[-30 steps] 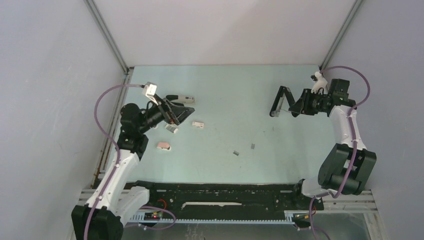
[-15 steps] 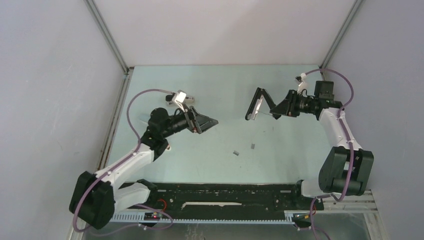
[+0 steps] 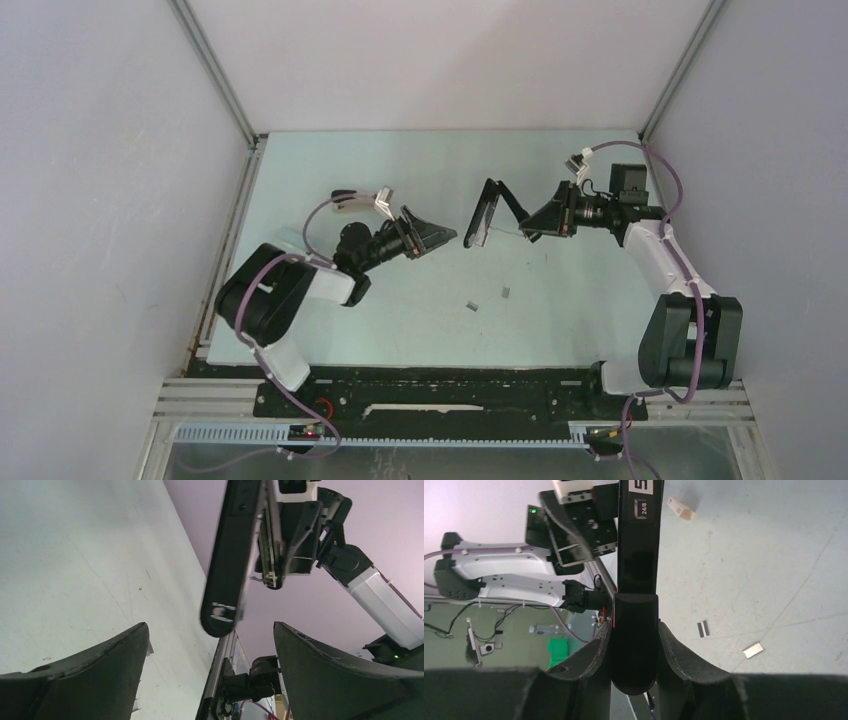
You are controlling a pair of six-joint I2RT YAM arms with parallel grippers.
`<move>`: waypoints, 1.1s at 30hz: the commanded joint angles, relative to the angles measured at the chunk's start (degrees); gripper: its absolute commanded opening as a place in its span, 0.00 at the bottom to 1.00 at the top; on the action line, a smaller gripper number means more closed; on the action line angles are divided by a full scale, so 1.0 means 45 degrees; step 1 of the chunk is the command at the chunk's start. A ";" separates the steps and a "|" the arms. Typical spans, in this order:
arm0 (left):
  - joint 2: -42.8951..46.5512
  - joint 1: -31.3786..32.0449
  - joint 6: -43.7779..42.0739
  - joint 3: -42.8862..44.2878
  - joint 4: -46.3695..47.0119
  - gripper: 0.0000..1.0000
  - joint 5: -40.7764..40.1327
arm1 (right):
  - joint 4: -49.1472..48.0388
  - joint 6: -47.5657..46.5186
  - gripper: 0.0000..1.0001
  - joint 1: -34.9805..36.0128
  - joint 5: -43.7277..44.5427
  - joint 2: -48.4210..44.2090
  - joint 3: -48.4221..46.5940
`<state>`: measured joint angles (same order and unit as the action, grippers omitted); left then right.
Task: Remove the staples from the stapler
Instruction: Unload the staple at the center of the board.
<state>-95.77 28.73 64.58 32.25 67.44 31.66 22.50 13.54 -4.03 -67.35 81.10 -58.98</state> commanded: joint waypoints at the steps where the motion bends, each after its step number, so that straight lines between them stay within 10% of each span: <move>1: -0.1027 0.0372 0.1136 0.0926 0.2992 1.00 0.0142 | -0.1520 0.1119 0.00 0.0155 -0.1643 -0.0349 -0.0174; 11: -0.1780 0.1155 0.1348 0.2023 0.3276 0.99 0.0620 | -0.2239 0.1841 0.00 0.0400 -0.2101 -0.0269 0.0041; 33: -0.2270 0.1156 0.3062 0.2669 0.4090 0.59 0.1451 | -0.4182 0.3095 0.00 0.0448 -0.2849 -0.0212 0.0509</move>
<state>-106.24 33.91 76.97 41.10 82.28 36.34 7.38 26.30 -1.96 -76.16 81.12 -55.86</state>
